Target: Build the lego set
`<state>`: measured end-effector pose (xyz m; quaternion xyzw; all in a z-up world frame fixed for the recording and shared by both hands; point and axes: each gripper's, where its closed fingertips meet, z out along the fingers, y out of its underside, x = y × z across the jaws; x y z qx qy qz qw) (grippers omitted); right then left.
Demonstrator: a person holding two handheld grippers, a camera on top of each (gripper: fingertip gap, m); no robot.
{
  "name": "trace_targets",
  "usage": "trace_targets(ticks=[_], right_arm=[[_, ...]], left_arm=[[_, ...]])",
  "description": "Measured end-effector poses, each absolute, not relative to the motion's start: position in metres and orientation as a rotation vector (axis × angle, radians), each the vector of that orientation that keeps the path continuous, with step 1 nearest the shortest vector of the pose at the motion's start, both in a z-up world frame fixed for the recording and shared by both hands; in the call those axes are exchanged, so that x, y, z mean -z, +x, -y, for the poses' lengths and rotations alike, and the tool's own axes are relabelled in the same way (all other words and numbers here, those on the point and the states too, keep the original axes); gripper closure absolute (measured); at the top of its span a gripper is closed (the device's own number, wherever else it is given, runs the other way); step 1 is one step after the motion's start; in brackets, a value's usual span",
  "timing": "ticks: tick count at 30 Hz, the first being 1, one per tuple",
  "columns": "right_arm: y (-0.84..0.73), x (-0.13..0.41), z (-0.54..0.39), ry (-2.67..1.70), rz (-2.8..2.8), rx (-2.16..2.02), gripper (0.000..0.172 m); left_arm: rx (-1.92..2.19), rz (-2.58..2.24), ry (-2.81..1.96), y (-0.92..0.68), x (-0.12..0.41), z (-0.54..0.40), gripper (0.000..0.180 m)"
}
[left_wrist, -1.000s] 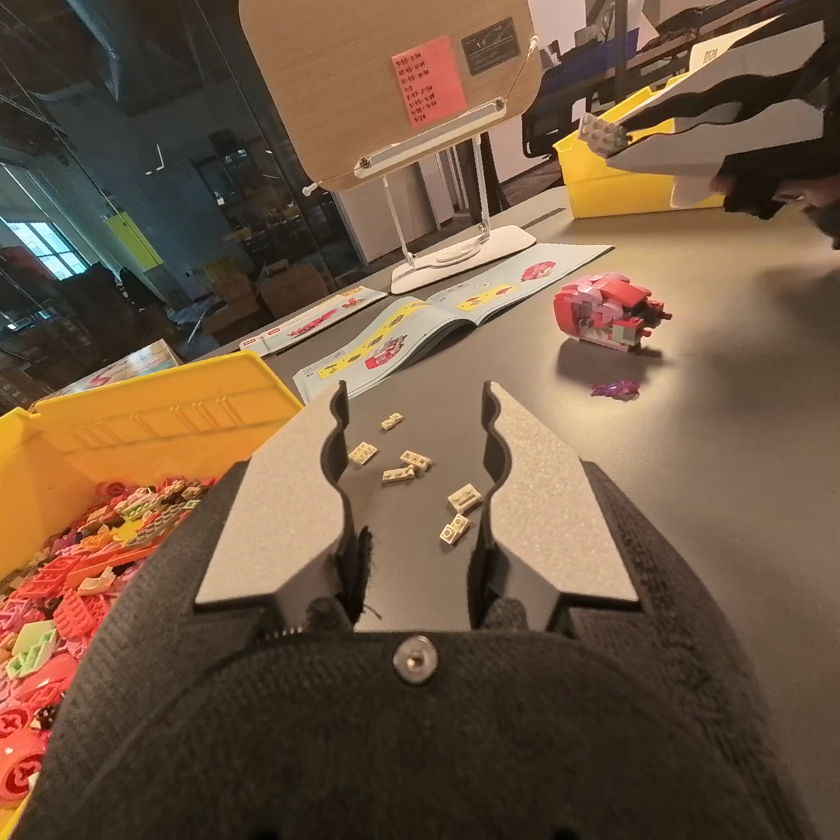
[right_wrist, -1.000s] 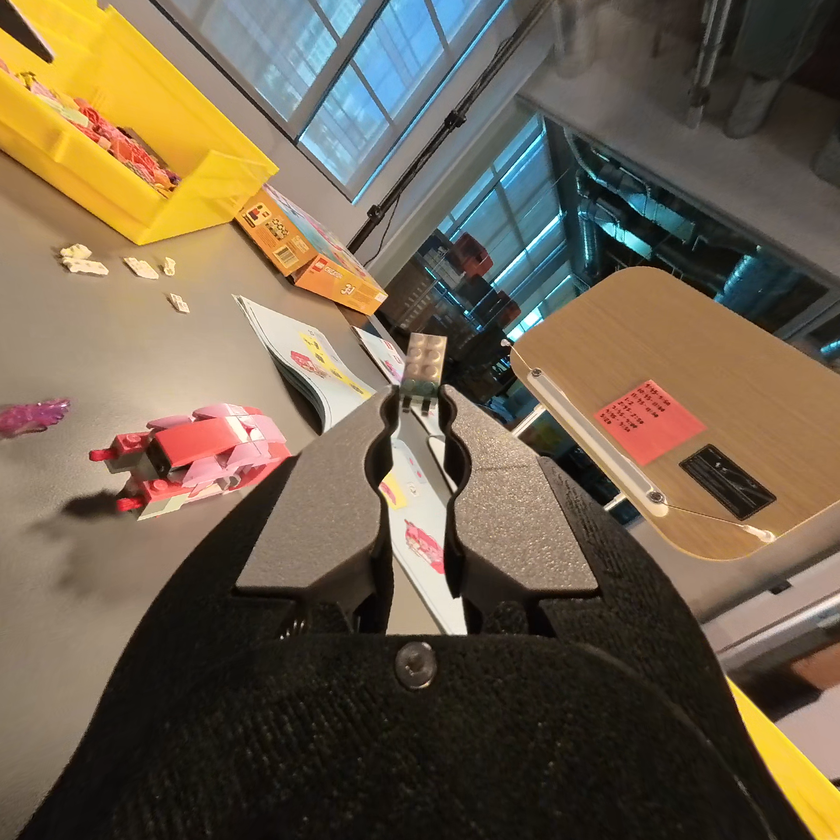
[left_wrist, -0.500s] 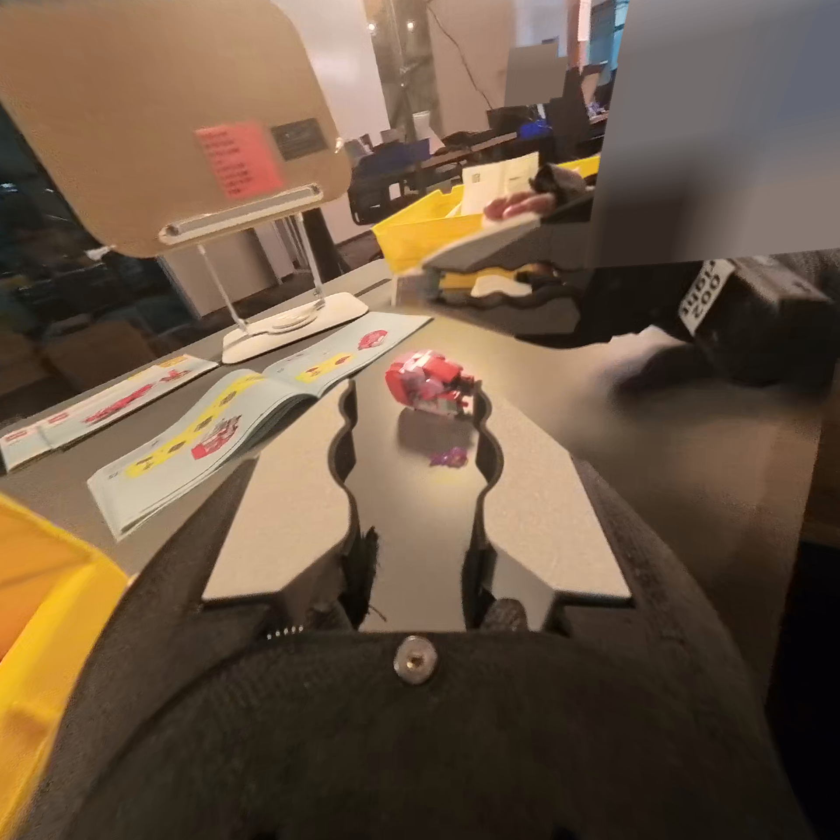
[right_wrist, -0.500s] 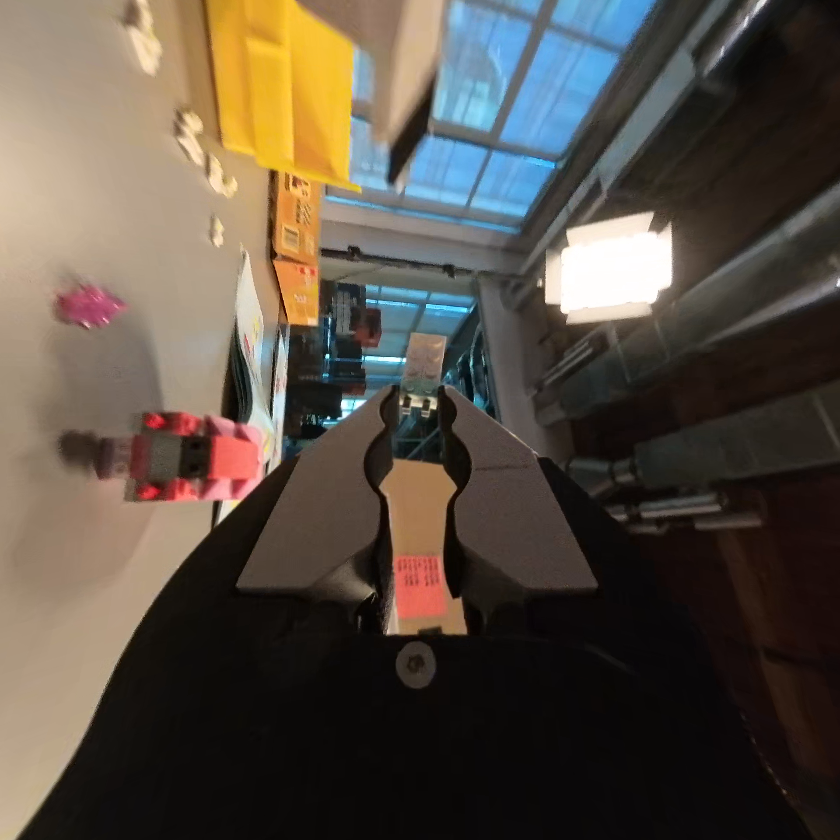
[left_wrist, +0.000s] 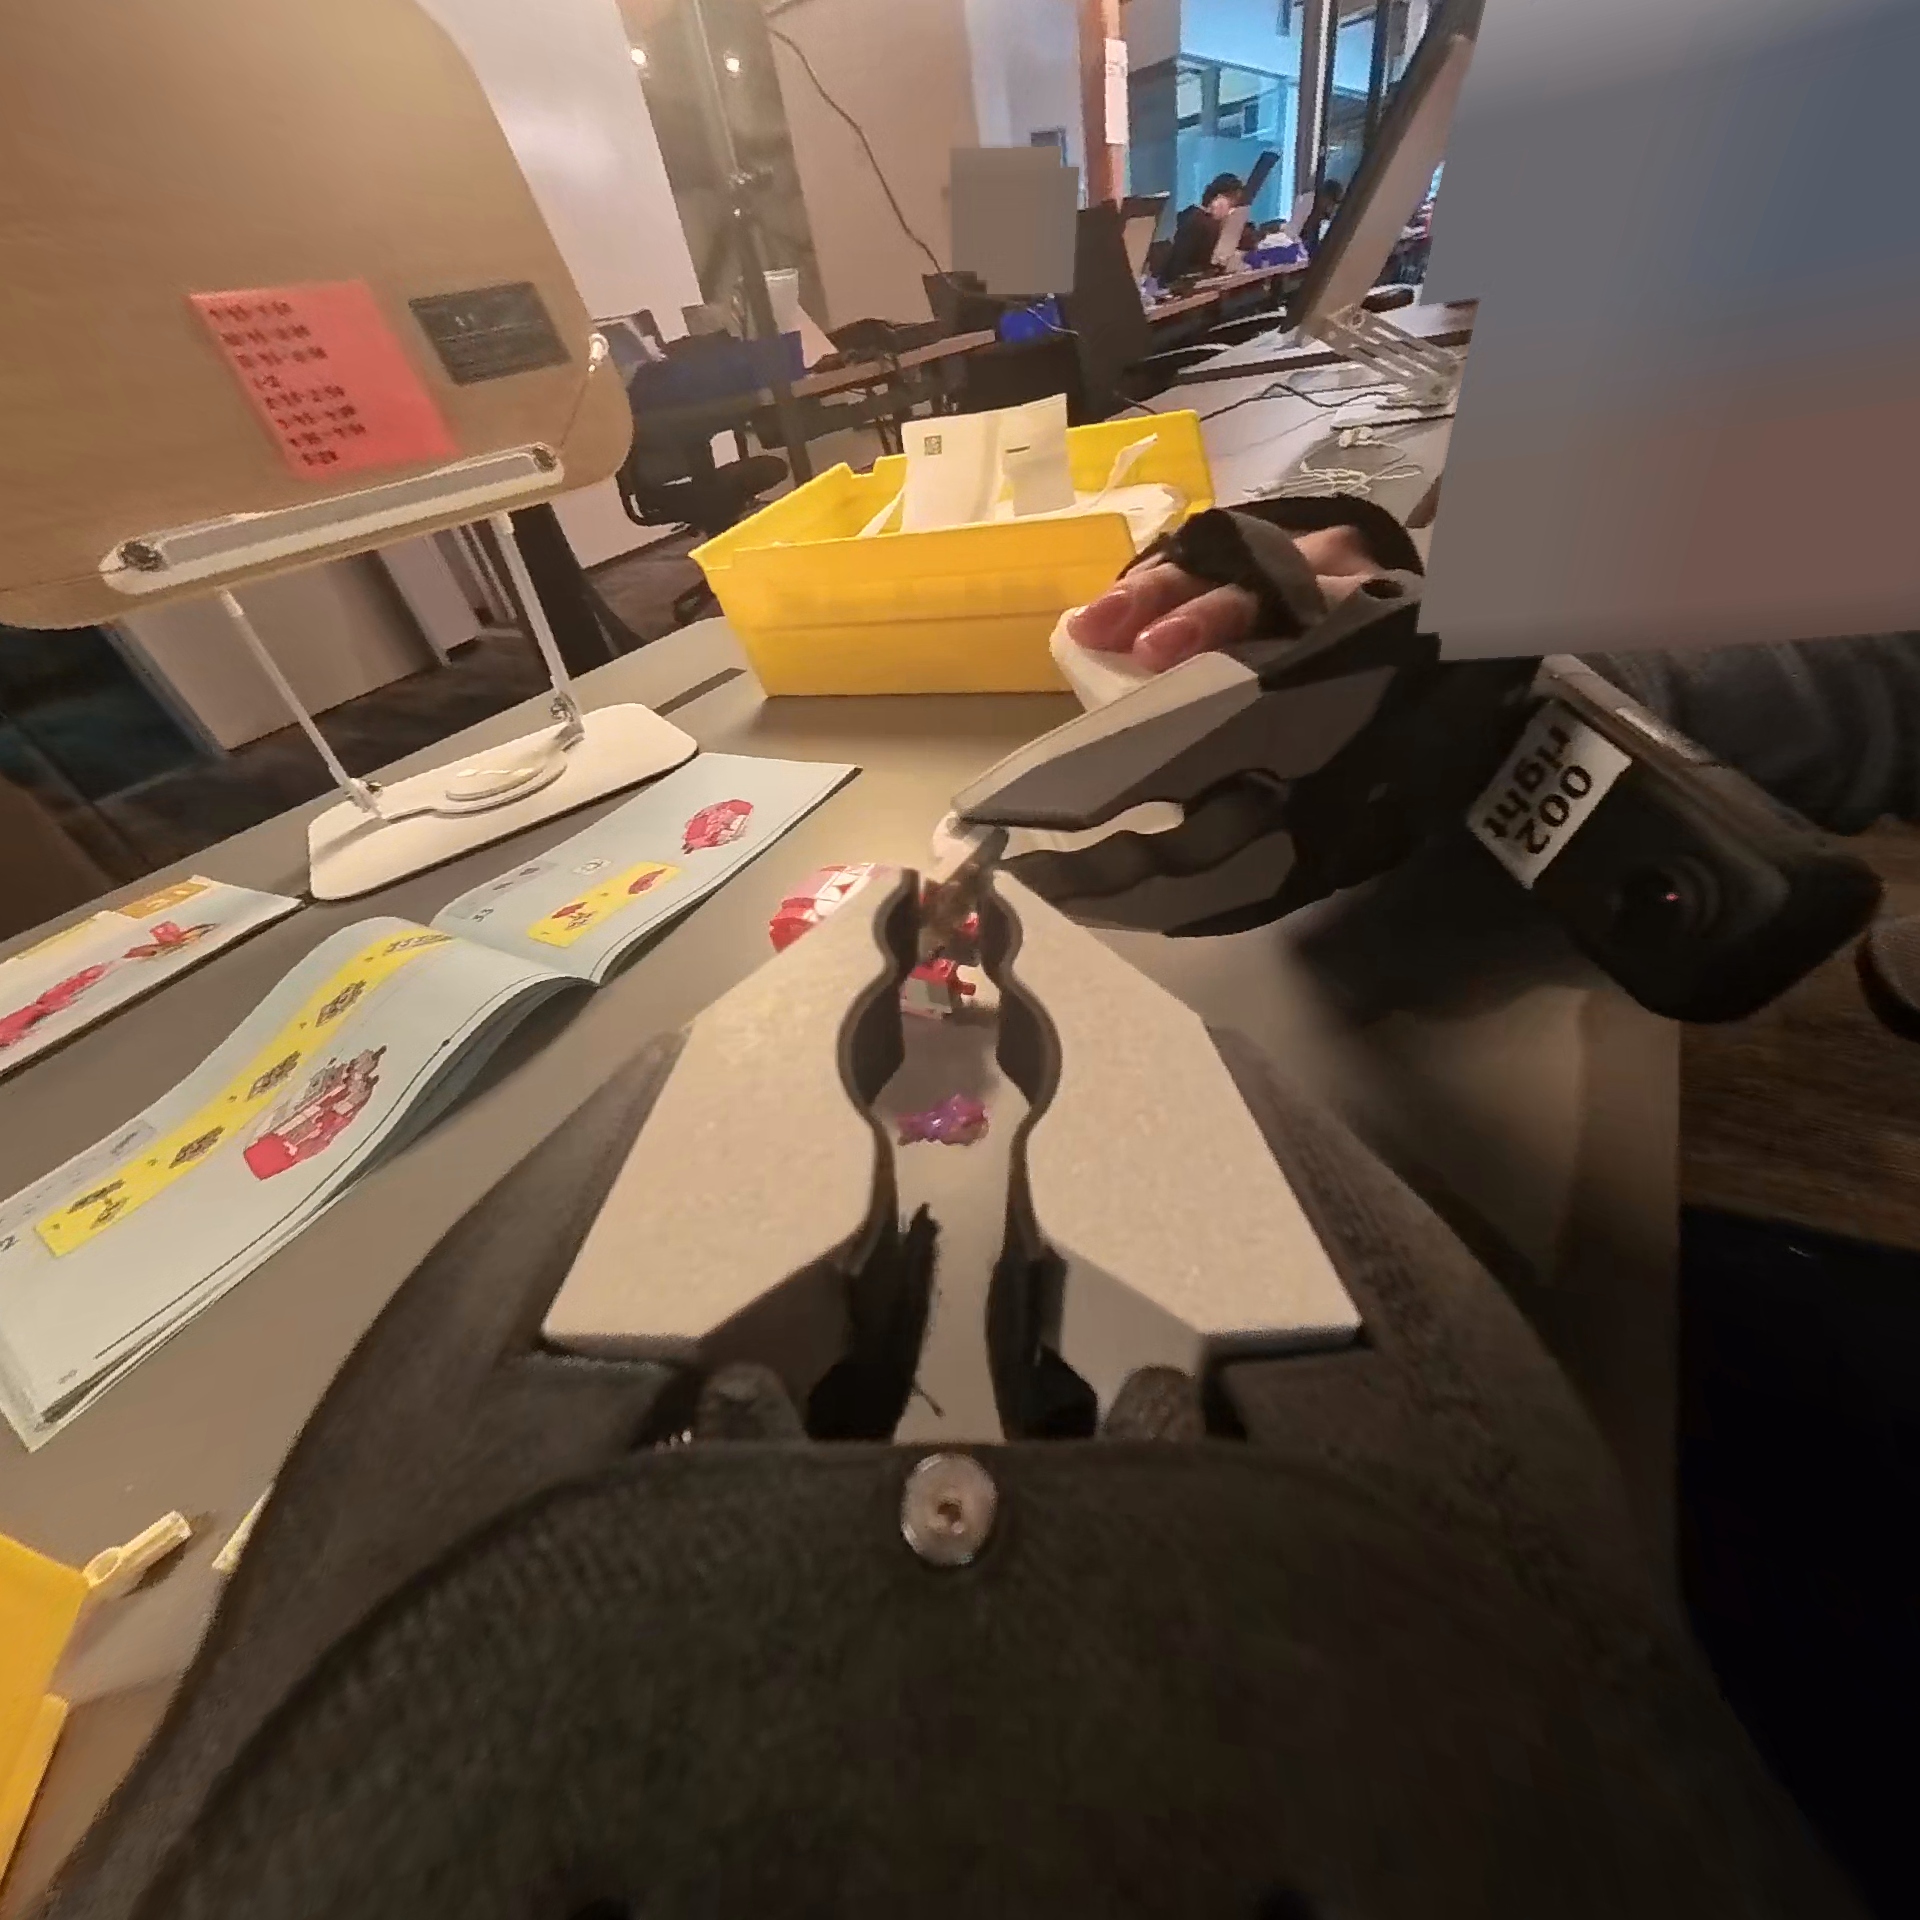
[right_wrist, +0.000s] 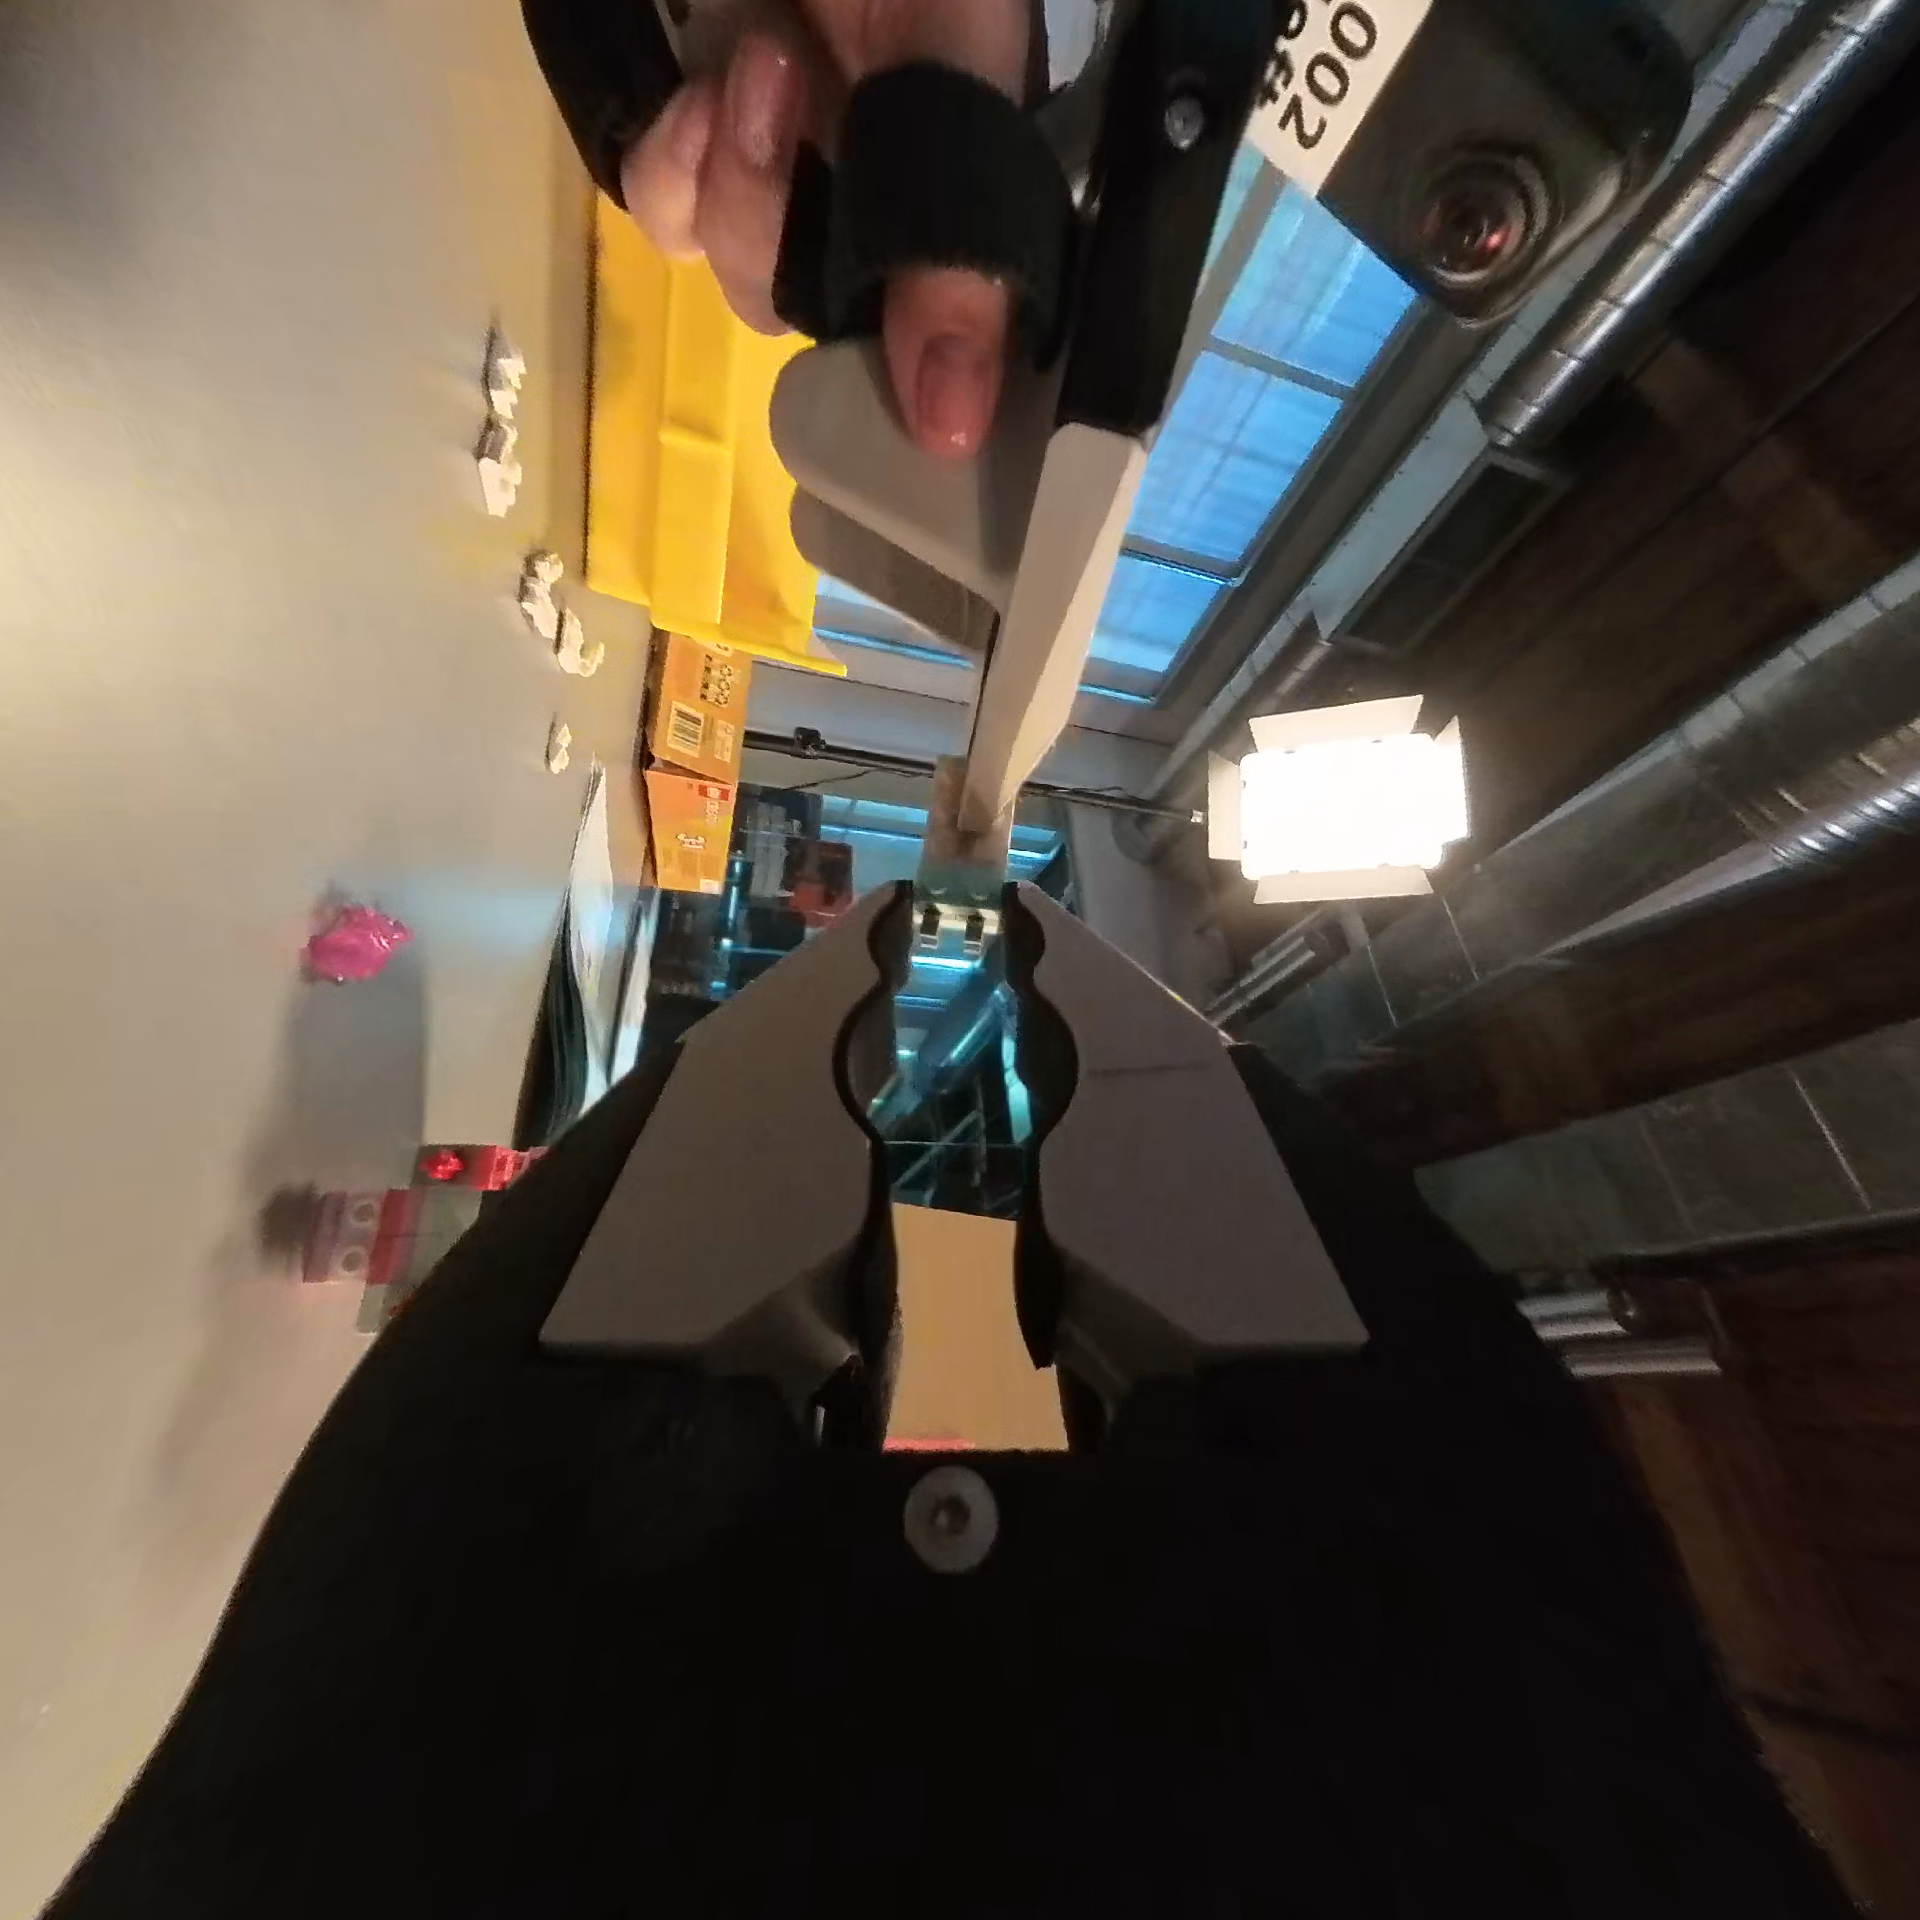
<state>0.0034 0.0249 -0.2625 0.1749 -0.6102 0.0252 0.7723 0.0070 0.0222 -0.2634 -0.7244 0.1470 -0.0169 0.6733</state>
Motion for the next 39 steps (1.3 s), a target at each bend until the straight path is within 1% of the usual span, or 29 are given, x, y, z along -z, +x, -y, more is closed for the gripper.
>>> trace_targets(ticks=[3, 6, 8, 10, 11, 14, 19, 22, 24, 25, 28, 31, 36, 39], right_arm=[[0.006, 0.261, -0.024, 0.377, 1.331, -0.09, 0.156], [0.007, 0.261, -0.025, 0.349, 1.357, -0.154, 0.146], [0.006, 0.26, -0.033, 0.265, 1.395, -0.235, 0.144], [0.002, 0.257, -0.048, 0.092, 1.458, -0.375, 0.146], [-0.001, 0.257, -0.058, -0.038, 1.504, -0.467, 0.151], [-0.009, 0.257, -0.077, -0.381, 1.605, -0.792, 0.151], [-0.001, 0.248, -0.069, -0.71, 1.664, -1.487, 0.153], [0.007, 0.246, -0.056, -0.889, 1.725, -1.924, 0.148], [0.012, 0.248, -0.047, -1.001, 1.768, -2.165, 0.143], [0.014, 0.249, -0.043, -1.04, 1.78, -2.255, 0.144], [0.015, 0.251, -0.035, -1.144, 1.792, -2.394, 0.146], [0.015, 0.258, -0.029, -1.237, 1.84, -2.415, 0.154], [0.023, 0.258, -0.019, -1.296, 1.894, -2.554, 0.151], [0.027, 0.264, -0.013, -1.311, 1.964, -2.545, 0.149]], left_arm=[[0.046, -0.356, -1.615, 0.01, 0.263, -0.021, 0.173], [-0.004, -0.362, -1.587, 0.007, 0.261, -0.019, 0.173], [-0.04, -0.356, -1.552, 0.004, 0.258, -0.016, 0.173], [-0.065, -0.363, -1.509, 0.001, 0.255, -0.013, 0.173], [-0.084, -0.376, -1.483, 0.001, 0.254, -0.011, 0.173], [-0.136, -0.407, -1.433, 0.001, 0.25, -0.006, 0.173], [-0.194, -0.46, -1.408, 0.006, 0.251, -0.005, 0.173], [-0.202, -0.48, -1.414, 0.009, 0.254, -0.006, 0.173], [-0.187, -0.487, -1.414, 0.011, 0.254, -0.006, 0.173], [-0.184, -0.489, -1.414, 0.011, 0.254, -0.006, 0.173], [-0.185, -0.505, -1.416, 0.013, 0.256, -0.006, 0.174], [-0.212, -0.535, -1.415, 0.015, 0.258, -0.006, 0.173], [-0.254, -0.612, -1.401, 0.022, 0.262, -0.007, 0.173], [-0.263, -0.64, -1.395, 0.026, 0.264, -0.007, 0.174]])
